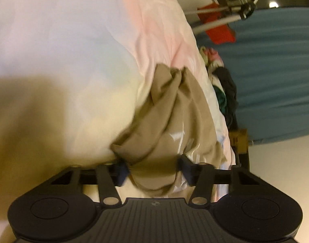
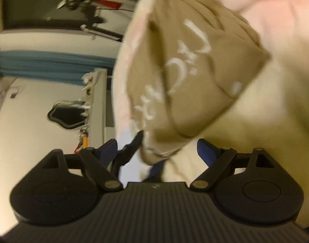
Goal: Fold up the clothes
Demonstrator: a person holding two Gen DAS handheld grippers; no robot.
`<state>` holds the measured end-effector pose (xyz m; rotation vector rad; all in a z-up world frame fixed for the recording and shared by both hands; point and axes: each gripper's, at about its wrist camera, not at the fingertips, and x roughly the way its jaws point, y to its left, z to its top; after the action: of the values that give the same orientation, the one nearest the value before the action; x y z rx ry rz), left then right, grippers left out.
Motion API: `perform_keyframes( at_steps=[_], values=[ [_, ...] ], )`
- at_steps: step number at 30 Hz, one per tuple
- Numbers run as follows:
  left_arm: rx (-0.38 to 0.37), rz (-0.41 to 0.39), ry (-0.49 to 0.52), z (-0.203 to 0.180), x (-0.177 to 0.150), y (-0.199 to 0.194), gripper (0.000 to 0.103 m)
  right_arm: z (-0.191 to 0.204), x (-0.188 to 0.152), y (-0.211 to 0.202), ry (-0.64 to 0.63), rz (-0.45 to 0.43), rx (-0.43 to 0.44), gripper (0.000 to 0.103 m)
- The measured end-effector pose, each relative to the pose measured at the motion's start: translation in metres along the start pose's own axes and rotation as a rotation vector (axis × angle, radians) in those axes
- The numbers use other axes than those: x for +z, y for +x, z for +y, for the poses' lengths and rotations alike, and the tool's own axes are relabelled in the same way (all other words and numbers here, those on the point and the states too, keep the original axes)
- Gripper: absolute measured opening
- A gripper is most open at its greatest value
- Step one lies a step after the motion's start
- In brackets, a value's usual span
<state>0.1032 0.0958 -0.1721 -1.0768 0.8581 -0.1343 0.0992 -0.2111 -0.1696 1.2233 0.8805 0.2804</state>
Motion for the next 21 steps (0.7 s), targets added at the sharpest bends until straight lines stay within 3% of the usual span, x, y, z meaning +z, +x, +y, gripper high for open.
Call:
perform_keyframes(
  at_steps=[4, 8, 9, 13, 17, 21],
  values=[
    [-0.030, -0.049, 0.000, -0.002, -0.001, -0.009, 0.026, -0.013, -0.001, -0.017, 0.058, -0.231, -0.076, 0.068],
    [-0.060, -0.086, 0.026, -0.009, 0.001, -0.016, 0.023, -0.021, 0.002, -0.021, 0.120, -0.294, -0.061, 0.052],
    [-0.064, -0.088, 0.027, -0.010, 0.001, -0.017, 0.023, -0.021, 0.003, -0.023, 0.121, -0.306, -0.059, 0.043],
    [-0.065, -0.079, 0.030, -0.011, -0.001, -0.023, 0.021, -0.013, 0.001, -0.032, 0.081, -0.346, -0.051, 0.027],
    [-0.088, -0.065, 0.032, -0.016, -0.002, -0.035, 0.020, -0.006, -0.001, -0.042, 0.041, -0.387, -0.044, 0.022],
    [-0.125, -0.035, 0.002, -0.035, -0.005, -0.049, 0.020, 0.016, -0.006, -0.081, -0.011, -0.424, -0.008, 0.021]
  ],
)
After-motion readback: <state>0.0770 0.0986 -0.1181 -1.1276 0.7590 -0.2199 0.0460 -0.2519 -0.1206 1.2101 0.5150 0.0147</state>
